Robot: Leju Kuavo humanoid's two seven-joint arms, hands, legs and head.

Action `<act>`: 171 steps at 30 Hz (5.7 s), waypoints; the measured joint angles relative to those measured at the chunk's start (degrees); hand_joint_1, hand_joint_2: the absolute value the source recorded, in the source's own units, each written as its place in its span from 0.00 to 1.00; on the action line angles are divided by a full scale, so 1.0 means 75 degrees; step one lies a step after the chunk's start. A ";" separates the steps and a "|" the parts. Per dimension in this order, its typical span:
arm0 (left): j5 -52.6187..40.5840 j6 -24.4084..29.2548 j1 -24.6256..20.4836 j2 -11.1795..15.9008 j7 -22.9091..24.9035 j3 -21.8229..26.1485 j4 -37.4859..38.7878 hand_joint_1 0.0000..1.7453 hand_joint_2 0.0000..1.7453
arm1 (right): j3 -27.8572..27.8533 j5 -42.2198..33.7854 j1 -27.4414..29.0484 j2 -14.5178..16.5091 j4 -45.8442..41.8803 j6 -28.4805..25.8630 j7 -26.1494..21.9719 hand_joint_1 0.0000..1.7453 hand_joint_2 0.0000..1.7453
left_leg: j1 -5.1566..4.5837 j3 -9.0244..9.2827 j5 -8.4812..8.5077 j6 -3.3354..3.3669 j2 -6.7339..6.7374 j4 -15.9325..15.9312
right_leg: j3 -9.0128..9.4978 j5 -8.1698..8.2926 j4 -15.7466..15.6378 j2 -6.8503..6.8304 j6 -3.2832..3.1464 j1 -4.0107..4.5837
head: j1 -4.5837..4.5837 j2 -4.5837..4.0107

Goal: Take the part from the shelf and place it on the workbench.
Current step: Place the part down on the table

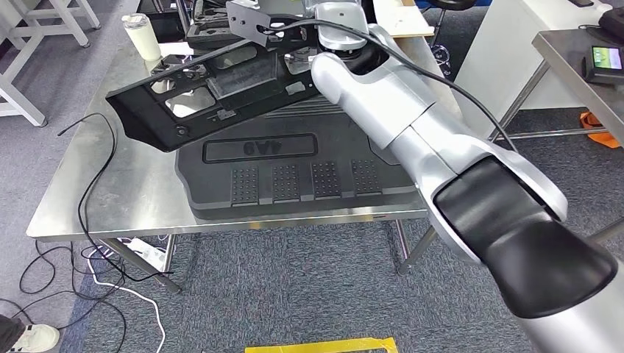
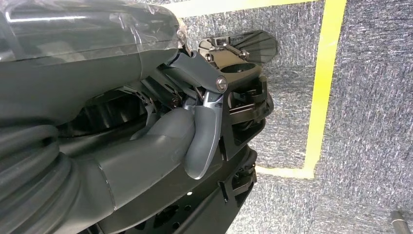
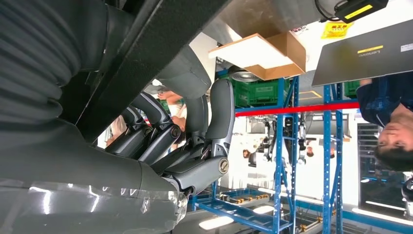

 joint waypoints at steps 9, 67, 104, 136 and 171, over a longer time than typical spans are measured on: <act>0.0039 0.0393 -0.0018 -0.0005 -0.0009 0.0023 0.0000 0.00 0.00 | -0.0025 0.0020 0.0040 0.0003 0.0000 -0.0016 -0.0013 0.00 0.00 | 0.0000 0.0000 0.0000 0.0000 0.0000 0.0000 | 0.0000 0.0000 0.0000 0.0000 0.0000 0.0000 | 0.0000 0.0000; 0.0391 0.0364 0.0022 -0.0020 -0.0023 0.0210 0.0000 0.00 0.00 | 0.0458 -0.0339 -0.0938 0.0467 0.0081 0.1679 -0.0009 0.00 0.00 | 0.0004 -0.0018 0.0000 0.0000 -0.0001 -0.0001 | -0.0019 -0.0001 0.0001 0.0000 -0.0001 0.0002 | -0.0001 0.0000; 0.0101 0.0702 0.0265 -0.0015 -0.0676 0.0210 0.0000 0.00 0.00 | -0.6011 -0.4293 0.3789 -0.1343 -0.7142 -0.7128 -0.3391 0.00 0.00 | 0.0018 0.0003 -0.0008 0.0005 0.0000 0.0015 | 0.0004 0.0009 -0.0019 0.0000 0.0006 0.0009 | 0.0001 0.0000; 0.0732 0.0846 0.0727 -0.0003 -0.1053 0.0399 0.0003 0.00 0.00 | -1.0897 -0.8747 0.9637 -0.0993 -0.8783 -0.7107 -0.6324 0.00 0.00 | 0.0024 0.0012 -0.0034 0.0017 -0.0015 0.0010 | 0.0026 -0.0012 -0.0039 -0.0014 0.0006 0.0021 | 0.0012 0.0000; 0.1520 0.0934 0.0663 0.0129 -0.0032 0.0031 -0.0105 0.00 0.00 | -0.8770 -0.3982 1.0341 0.0968 0.2295 -0.2883 -0.2940 0.00 0.00 | 0.0051 0.0037 -0.0066 -0.0018 -0.0091 0.0002 | 0.0072 -0.0057 -0.0046 -0.0092 -0.0030 0.0049 | 0.0019 0.0000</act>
